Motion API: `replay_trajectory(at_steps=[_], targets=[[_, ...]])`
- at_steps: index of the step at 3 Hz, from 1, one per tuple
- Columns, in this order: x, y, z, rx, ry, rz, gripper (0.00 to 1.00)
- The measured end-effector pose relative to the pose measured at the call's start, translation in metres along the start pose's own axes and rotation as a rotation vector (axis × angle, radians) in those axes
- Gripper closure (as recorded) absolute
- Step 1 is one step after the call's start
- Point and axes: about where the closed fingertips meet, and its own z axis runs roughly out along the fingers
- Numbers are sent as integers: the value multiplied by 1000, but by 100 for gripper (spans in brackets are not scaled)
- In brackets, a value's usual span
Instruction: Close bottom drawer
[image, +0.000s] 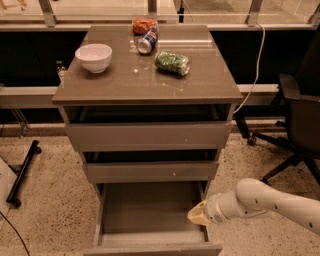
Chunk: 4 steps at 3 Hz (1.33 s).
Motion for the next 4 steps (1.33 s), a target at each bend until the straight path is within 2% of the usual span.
replay_trajectory(at_steps=[1,2,4], targets=[[2,0,3,-2,-1,4,100],[17,3,23,-31,17,29,100],[73,14,68,-104,77,154,100]])
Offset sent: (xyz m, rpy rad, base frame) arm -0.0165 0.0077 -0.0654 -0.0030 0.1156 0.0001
